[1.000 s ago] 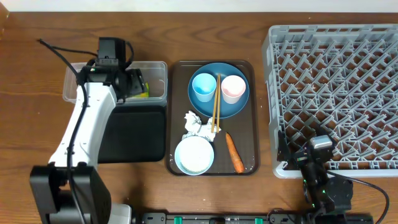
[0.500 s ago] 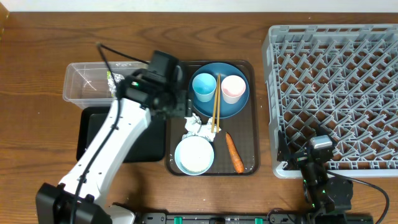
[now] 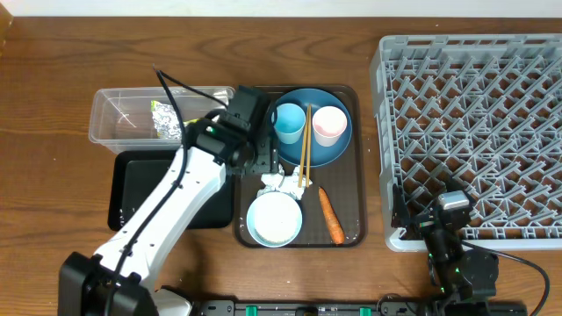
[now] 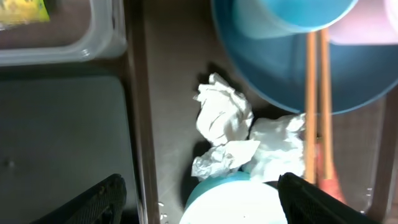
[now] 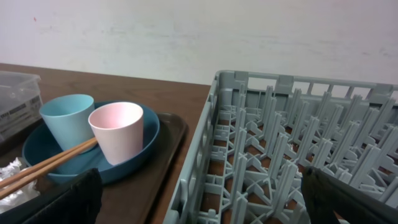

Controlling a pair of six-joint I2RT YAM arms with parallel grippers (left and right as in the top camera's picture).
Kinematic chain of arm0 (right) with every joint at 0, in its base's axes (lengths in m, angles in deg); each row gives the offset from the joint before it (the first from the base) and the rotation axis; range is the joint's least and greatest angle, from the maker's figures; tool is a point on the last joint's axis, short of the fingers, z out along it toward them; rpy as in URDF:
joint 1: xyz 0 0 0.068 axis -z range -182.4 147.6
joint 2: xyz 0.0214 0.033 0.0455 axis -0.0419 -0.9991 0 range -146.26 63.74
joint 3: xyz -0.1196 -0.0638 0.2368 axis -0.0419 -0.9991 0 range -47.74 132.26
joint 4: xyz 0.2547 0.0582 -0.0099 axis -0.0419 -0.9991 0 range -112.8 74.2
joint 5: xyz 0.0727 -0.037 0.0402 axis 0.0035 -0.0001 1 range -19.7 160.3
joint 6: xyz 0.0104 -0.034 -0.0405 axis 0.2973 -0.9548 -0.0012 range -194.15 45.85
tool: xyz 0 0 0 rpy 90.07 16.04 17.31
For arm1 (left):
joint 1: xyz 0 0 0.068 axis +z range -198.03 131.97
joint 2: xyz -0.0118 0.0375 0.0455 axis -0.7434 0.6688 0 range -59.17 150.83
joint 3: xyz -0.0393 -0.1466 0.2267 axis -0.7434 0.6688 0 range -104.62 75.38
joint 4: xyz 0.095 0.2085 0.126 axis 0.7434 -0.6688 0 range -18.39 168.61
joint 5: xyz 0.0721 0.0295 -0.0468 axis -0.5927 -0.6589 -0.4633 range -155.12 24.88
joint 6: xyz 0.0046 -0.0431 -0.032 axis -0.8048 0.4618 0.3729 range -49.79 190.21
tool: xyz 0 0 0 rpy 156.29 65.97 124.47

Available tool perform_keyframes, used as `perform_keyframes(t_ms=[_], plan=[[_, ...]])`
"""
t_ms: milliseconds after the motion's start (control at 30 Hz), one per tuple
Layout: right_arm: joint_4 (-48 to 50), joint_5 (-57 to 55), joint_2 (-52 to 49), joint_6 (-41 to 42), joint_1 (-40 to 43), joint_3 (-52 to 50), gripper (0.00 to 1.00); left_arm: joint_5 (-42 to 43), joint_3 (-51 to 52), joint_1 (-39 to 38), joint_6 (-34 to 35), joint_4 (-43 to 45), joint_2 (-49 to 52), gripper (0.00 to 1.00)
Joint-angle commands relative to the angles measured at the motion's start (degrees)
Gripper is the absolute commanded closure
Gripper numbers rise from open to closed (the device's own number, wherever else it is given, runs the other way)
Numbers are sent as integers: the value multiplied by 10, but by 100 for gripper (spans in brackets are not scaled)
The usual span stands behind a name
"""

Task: Sort waste into correct bins and load items into the dishwasher rack
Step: 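Reach left gripper back to the crumpled white tissue and grasp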

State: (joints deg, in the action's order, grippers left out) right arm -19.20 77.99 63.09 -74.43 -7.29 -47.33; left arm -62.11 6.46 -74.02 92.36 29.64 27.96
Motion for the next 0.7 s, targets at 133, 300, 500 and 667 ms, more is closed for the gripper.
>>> perform_keyframes(t_ms=[133,300,500,667], plan=[[-2,0,3,-2,3,-1,1,8,58,-4,15,51,9,20],[-2,1,3,-2,3,-1,1,34,84,-24,15,87,9,21],[-2,1,3,-2,3,-1,1,34,106,-59,15,132,9,20],[-2,1,3,-2,3,-1,1,1,107,-70,37,135,10,20]])
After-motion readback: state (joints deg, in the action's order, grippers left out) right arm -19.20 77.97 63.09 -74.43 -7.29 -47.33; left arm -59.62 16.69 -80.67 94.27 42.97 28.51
